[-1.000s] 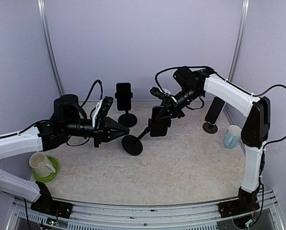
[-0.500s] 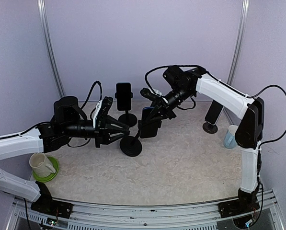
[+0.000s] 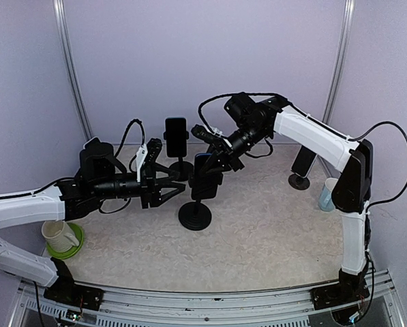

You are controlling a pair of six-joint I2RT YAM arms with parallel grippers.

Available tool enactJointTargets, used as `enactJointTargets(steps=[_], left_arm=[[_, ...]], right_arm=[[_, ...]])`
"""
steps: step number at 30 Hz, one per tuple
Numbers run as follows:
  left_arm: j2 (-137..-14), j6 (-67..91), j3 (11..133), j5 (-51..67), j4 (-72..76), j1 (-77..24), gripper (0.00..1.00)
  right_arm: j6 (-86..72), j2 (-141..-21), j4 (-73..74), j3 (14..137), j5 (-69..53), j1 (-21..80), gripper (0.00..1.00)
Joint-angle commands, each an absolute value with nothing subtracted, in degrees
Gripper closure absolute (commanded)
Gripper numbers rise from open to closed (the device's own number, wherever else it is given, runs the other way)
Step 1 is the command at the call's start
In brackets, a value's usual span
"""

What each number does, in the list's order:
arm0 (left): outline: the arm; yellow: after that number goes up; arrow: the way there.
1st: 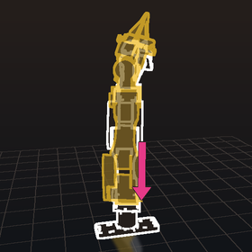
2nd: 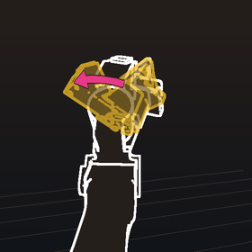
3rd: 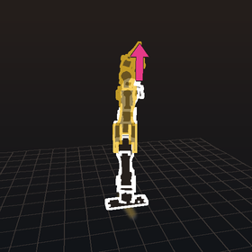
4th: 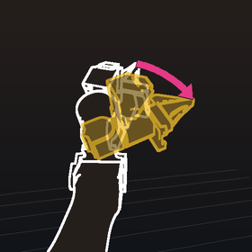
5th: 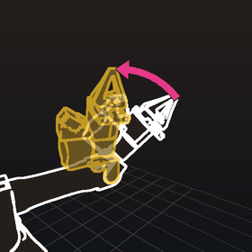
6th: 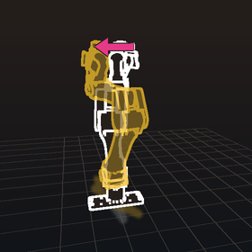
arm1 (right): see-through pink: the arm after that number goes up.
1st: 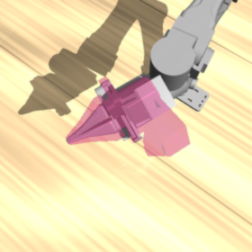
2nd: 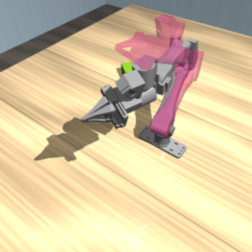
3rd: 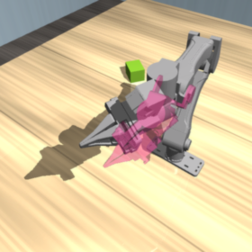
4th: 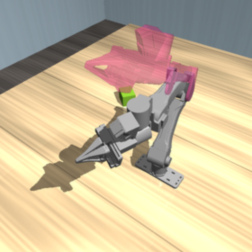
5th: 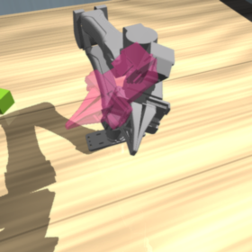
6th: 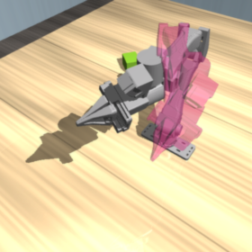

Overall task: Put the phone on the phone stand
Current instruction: Install the phone on the phone stand.

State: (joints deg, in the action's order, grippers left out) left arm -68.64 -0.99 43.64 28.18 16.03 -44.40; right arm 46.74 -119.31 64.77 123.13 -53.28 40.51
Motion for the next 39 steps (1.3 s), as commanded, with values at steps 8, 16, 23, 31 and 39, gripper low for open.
enactJointTargets(steps=[8, 16, 23, 31, 39], left_arm=[[-67.43, 1.41, 39.90, 24.17, 22.53, -43.86, 0.41], [-66.18, 2.28, 37.88, 23.23, 24.23, -43.68, 0.38], [-65.59, 2.54, 36.83, 22.76, 24.77, -43.42, 0.33], [-66.16, 2.86, 36.56, 22.45, 25.65, -42.68, 0.20], [-67.75, 3.59, 36.55, 23.05, 26.63, -41.78, 0.11]], right_arm=[[43.80, -120.24, 60.20, 128.49, -56.33, 43.82, 1.00], [40.75, -120.37, 57.92, 128.42, -57.18, 44.13, 1.00], [39.33, -120.83, 57.27, 128.32, -55.23, 44.65, 1.00], [39.11, -120.70, 57.43, 127.98, -54.90, 44.73, 1.00], [38.98, -120.89, 57.66, 127.88, -55.19, 45.04, 1.00]])
